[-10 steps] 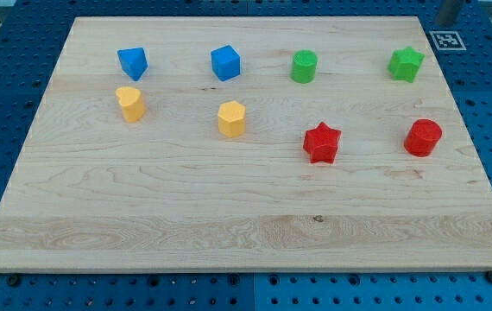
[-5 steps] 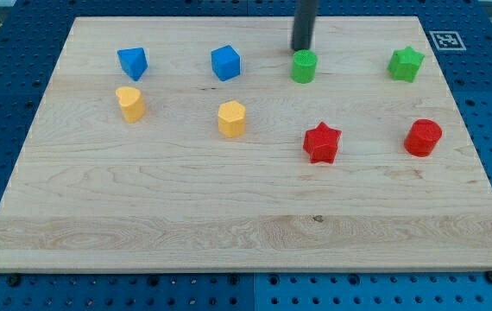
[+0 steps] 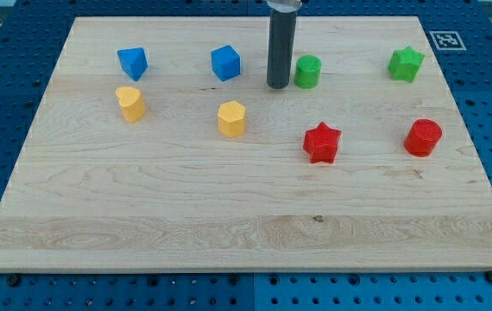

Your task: Slide the green circle to the green star

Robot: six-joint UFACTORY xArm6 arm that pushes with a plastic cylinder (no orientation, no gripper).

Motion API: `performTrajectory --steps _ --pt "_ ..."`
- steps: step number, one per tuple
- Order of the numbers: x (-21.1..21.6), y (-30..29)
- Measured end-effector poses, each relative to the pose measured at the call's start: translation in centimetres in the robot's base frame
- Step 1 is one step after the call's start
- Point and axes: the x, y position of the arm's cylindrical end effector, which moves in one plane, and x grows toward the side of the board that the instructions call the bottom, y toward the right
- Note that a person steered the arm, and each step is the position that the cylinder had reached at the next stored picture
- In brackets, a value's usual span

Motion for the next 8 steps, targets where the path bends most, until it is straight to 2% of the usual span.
performTrajectory --steps 2,3,5,6,8 --pt "-4.4 3.6" --pt "-4.5 3.0" --pt "-4.4 7.5" --pt "-2.6 6.4" --pt "-2.1 10.4"
